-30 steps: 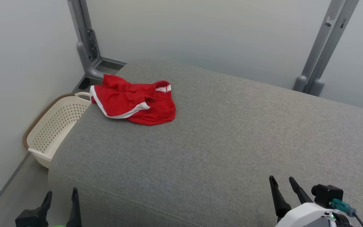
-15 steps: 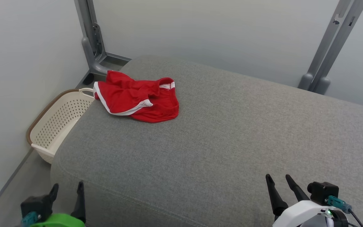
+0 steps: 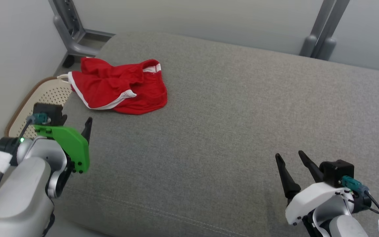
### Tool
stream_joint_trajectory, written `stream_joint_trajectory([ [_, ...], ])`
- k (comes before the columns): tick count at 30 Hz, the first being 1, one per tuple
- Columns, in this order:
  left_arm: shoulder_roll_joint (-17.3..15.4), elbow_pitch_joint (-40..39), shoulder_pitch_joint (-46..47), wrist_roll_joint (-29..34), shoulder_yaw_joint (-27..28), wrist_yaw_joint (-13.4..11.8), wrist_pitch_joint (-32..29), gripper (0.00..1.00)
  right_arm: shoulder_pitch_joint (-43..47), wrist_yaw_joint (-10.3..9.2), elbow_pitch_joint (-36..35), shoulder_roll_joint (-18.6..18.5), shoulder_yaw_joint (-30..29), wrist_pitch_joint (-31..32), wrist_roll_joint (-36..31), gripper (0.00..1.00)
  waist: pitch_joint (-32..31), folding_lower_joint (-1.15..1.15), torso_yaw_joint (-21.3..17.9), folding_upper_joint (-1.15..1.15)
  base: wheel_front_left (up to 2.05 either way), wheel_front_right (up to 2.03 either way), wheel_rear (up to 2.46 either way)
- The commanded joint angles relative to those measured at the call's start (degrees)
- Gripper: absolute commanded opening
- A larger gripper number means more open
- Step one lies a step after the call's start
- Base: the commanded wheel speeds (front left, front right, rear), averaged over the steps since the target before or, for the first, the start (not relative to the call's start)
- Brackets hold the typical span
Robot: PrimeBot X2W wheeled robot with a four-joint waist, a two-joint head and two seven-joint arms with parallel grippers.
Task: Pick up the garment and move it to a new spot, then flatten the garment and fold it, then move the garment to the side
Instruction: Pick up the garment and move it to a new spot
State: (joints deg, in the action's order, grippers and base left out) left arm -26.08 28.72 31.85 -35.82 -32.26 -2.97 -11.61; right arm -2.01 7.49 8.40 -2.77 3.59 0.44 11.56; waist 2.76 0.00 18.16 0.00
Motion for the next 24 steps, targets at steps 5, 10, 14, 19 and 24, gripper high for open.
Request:
stream_joint_trajectory([
  [5, 1.4, 8.4, 11.3, 2.9, -2.8, 3.9, -3.3, 1.00, -2.5, -0.01, -7.3, -0.2, -0.6, 3.9, -3.7, 1.00, 12.9, 0.00, -7.3, 0.00, 0.00, 0.00, 0.00],
  [10, 1.4, 15.3, 18.7, 5.1, -4.5, 5.9, -5.1, 1.00, -3.5, -0.01, -12.2, -0.2, 0.0, 6.5, -5.8, 1.00, 18.3, 0.00, -9.6, 0.00, 0.00, 0.00, 0.00],
  [14, 1.4, 18.8, 22.3, 6.7, -6.5, 7.4, -6.1, 1.00, -3.5, -0.01, -14.1, -0.2, -0.3, 7.3, -6.6, 1.00, 20.4, 0.00, -10.5, 0.00, 0.00, 0.00, 0.00],
  [19, 1.9, 23.5, 26.6, 8.0, -8.2, 8.5, -6.2, 1.00, -3.2, -0.01, -16.0, -0.2, -0.4, 7.8, -6.8, 1.00, 22.7, 0.00, -11.3, 0.00, 0.00, 0.00, 0.00],
  [24, 2.6, 26.9, 29.5, 8.4, -8.4, 8.0, -5.0, 1.00, -3.4, -0.01, -16.7, -0.2, -0.5, 7.5, -6.6, 1.00, 24.2, 0.00, -11.6, 0.00, 0.00, 0.00, 0.00],
])
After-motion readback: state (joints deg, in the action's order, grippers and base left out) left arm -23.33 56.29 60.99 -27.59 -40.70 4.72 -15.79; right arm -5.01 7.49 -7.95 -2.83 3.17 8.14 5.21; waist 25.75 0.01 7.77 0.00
